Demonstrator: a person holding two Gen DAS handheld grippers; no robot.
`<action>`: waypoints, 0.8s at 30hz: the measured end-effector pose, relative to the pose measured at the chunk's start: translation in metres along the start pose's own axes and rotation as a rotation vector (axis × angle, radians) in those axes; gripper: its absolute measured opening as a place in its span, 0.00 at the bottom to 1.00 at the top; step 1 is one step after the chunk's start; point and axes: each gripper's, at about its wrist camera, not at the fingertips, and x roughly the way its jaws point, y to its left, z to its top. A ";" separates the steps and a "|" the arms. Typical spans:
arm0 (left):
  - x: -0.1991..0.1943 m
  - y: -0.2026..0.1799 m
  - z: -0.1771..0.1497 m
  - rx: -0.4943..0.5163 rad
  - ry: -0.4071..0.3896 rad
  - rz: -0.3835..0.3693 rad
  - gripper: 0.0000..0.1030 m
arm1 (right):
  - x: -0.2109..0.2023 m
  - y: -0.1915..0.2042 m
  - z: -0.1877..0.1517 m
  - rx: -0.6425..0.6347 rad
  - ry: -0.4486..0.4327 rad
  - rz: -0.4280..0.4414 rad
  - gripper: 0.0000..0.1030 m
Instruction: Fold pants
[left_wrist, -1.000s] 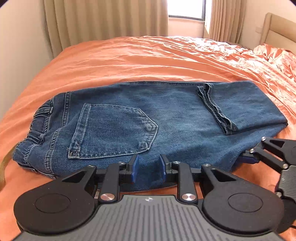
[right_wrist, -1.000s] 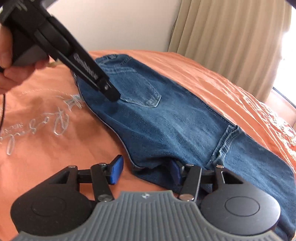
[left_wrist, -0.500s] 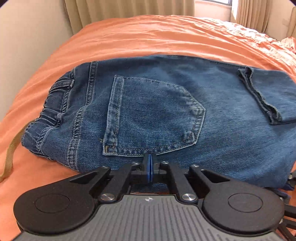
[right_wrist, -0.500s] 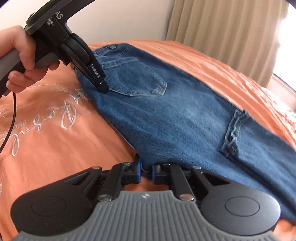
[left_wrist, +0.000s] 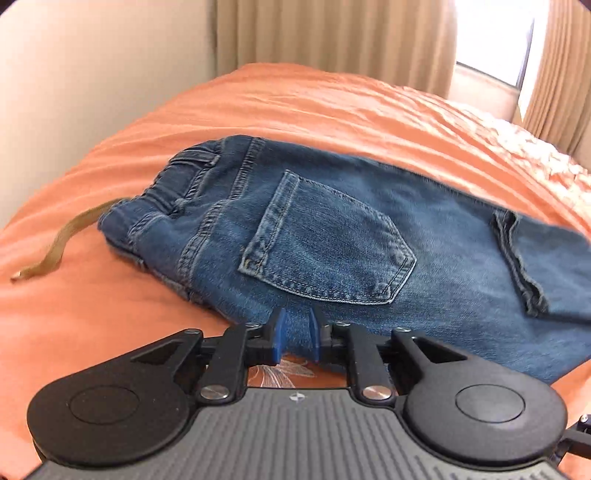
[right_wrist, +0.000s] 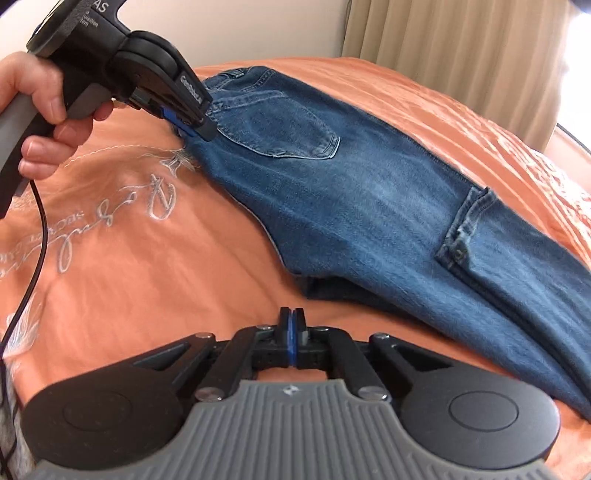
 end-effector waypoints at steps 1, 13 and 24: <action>-0.005 0.005 -0.001 -0.027 -0.006 -0.015 0.33 | -0.006 -0.003 0.002 0.005 -0.016 -0.008 0.00; -0.024 0.072 -0.006 -0.502 -0.096 -0.154 0.69 | 0.002 -0.043 0.074 0.063 -0.102 -0.084 0.00; 0.016 0.131 -0.011 -0.844 -0.141 -0.189 0.79 | 0.075 -0.049 0.116 0.142 -0.034 -0.080 0.00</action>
